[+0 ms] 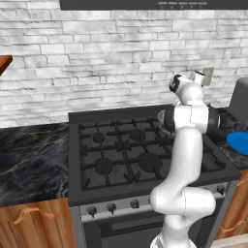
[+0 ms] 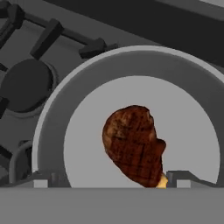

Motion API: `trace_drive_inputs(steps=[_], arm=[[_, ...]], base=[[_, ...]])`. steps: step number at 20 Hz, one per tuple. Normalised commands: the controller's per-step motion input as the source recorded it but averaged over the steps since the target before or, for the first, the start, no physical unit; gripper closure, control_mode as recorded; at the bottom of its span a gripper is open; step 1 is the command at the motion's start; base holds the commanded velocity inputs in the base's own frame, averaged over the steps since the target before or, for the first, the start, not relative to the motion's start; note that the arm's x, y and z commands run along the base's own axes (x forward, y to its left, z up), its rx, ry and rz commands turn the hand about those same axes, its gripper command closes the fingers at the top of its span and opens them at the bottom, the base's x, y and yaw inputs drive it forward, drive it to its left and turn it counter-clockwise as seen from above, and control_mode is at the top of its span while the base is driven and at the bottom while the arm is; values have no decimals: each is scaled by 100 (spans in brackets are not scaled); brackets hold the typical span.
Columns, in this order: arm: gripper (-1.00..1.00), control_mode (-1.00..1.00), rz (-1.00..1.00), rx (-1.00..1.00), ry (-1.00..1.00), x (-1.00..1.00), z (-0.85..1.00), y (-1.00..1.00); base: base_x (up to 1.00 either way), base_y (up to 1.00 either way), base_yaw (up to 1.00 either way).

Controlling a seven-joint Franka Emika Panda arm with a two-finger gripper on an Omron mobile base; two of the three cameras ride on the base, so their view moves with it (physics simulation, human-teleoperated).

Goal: Retrieve the frozen meat and place it in the pot on a burner. Then turn the burner on.

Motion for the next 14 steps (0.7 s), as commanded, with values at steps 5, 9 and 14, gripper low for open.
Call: trace_drive_inputs(steps=[5,9,14], arm=[[-100,-100,0,-2,-3,-88,38,63],[-100,-100,-10,0,1,-80,7,32],[-100,-100,-10,0,0,-97,-4,0]], base=[[0,0,0],[0,0,0],[0,0,0]])
